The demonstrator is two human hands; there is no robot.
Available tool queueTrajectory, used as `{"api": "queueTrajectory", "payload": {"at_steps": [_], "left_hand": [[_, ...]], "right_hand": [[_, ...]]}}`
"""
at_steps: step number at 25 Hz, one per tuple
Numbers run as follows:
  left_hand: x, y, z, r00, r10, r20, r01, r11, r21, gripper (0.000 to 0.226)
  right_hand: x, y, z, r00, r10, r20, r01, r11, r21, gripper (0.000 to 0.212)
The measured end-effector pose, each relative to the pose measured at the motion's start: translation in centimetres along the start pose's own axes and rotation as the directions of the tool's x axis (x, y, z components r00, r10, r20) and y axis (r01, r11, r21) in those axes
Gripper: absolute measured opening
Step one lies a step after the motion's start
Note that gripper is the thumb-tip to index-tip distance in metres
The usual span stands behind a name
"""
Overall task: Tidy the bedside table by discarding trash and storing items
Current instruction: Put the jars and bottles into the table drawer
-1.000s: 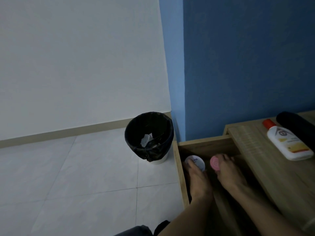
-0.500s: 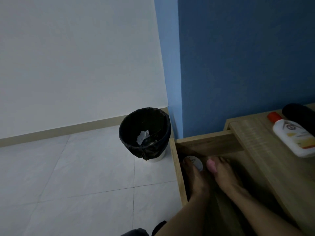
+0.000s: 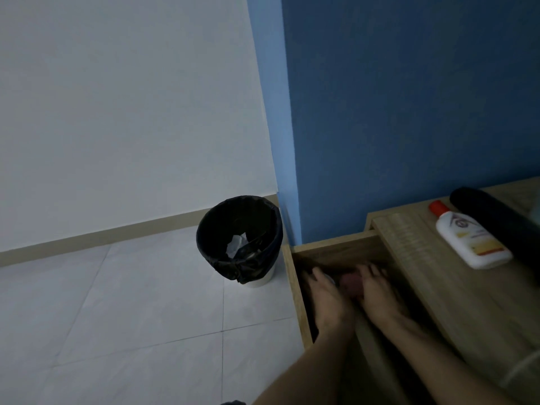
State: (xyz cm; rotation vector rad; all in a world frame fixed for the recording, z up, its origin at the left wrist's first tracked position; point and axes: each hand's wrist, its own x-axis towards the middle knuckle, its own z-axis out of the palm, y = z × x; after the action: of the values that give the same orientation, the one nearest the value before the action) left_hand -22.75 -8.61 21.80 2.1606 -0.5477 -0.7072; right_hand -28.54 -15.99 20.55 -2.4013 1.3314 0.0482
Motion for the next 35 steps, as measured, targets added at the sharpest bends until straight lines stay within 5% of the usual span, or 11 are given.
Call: {"api": "queueTrajectory", "payload": {"at_steps": [3, 9, 13, 16, 21, 27, 35], "left_hand": [[-1.3, 1.4, -1.5, 0.998, 0.050, -0.026, -0.047, 0.991, 0.123, 0.050], [-4.3, 7.3, -3.1, 0.969, 0.249, 0.015, -0.249, 0.965, 0.079, 0.040], [-6.6, 12.0, -0.4, 0.912, 0.388, 0.134, -0.397, 0.917, 0.045, 0.041], [-7.0, 14.9, 2.6, 0.912, 0.324, 0.249, -0.326, 0.945, -0.036, 0.047], [-6.0, 17.1, 6.5, 0.928, 0.188, 0.321, -0.183, 0.982, -0.047, 0.068], [-4.4, 18.2, 8.9, 0.952, 0.110, 0.285, -0.129, 0.991, 0.047, 0.093], [-3.1, 18.3, 9.1, 0.922, -0.066, 0.382, 0.074, 0.997, -0.008, 0.061]], "right_hand": [[-1.5, -1.4, -2.2, 1.000, -0.011, -0.005, 0.011, 0.999, 0.052, 0.060], [-4.5, -1.9, -9.4, 0.971, -0.090, -0.221, 0.141, 0.963, 0.230, 0.054], [-6.1, 2.7, -14.8, 0.852, -0.039, -0.522, 0.148, 0.975, 0.168, 0.039], [-5.9, 7.9, -17.4, 0.787, 0.074, -0.612, 0.037, 0.985, 0.167, 0.038], [-4.6, 14.1, -18.0, 0.861, 0.324, -0.392, -0.272, 0.945, 0.184, 0.062], [-3.7, 15.4, -17.1, 0.927, 0.290, -0.238, -0.273, 0.956, 0.104, 0.067], [-4.0, 14.8, -16.8, 0.917, 0.311, -0.248, -0.342, 0.935, -0.091, 0.066]]}}
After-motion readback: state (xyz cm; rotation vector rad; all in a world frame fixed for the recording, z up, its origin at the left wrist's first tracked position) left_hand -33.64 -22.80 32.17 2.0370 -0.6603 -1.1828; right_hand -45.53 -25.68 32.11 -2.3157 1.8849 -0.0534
